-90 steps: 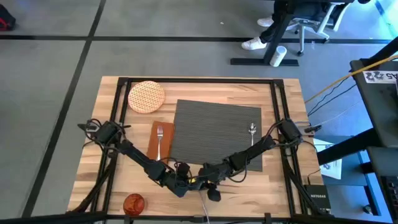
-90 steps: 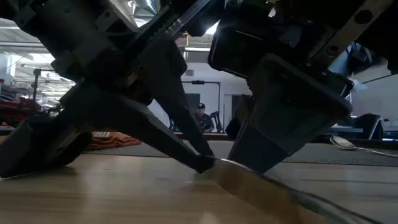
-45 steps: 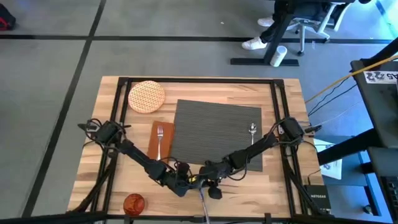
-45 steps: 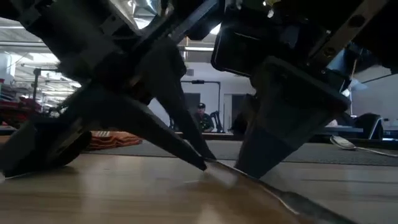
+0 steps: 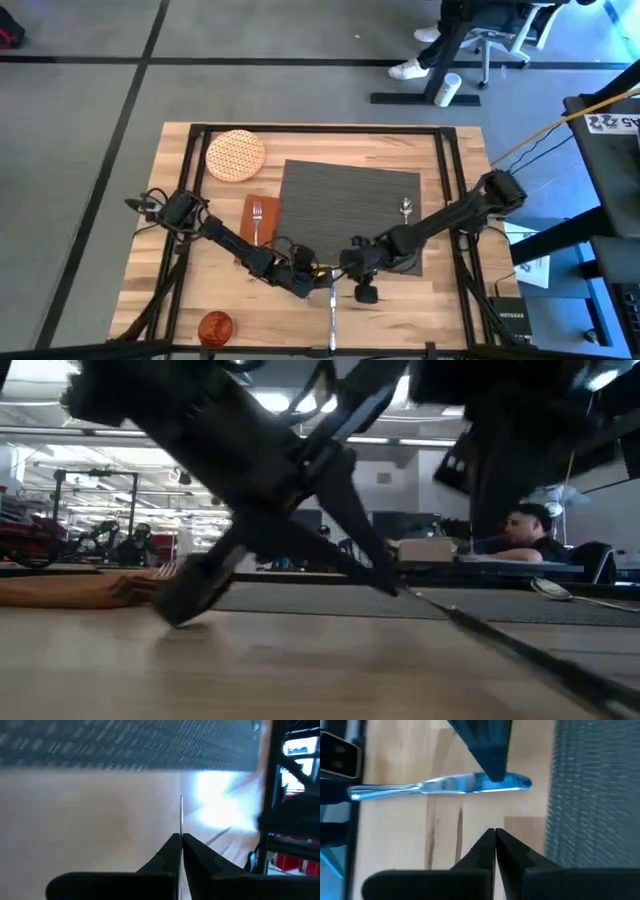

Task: Set table place
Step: Put the silver table knife on the gray tablemat to the left of the silver spoon

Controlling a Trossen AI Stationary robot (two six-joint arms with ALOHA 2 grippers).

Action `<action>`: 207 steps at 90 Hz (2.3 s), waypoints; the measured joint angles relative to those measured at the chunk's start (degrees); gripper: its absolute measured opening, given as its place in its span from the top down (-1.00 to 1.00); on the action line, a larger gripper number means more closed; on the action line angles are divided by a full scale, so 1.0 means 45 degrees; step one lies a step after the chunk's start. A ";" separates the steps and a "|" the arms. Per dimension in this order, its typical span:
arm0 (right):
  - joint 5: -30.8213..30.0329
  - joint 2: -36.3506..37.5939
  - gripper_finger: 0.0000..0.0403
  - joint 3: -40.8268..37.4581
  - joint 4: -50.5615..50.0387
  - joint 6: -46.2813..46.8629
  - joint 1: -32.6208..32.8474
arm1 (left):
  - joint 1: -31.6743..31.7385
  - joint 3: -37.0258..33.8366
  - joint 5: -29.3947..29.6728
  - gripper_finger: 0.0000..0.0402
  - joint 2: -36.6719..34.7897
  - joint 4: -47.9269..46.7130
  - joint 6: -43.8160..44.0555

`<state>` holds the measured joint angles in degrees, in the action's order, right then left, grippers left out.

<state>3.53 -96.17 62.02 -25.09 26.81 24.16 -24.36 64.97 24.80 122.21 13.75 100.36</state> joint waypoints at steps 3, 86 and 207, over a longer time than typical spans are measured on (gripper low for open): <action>-0.0114 0.0326 1.00 0.0000 -0.0299 0.0059 0.0016 | 0.0118 -0.0005 0.0022 1.00 0.0014 0.0224 -0.0193; -0.0657 0.3739 1.00 0.0015 -0.3599 0.4015 0.2175 | 0.3748 0.2724 -0.2887 1.00 0.0235 0.1348 -0.5459; -0.4250 0.3767 1.00 0.1981 -0.5345 0.9772 0.3626 | 0.8066 0.4897 -0.8832 1.00 -0.0110 -0.1066 -1.2107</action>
<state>-15.60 -79.22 70.93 -49.14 70.78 40.47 11.94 87.01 -14.95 121.71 8.95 45.88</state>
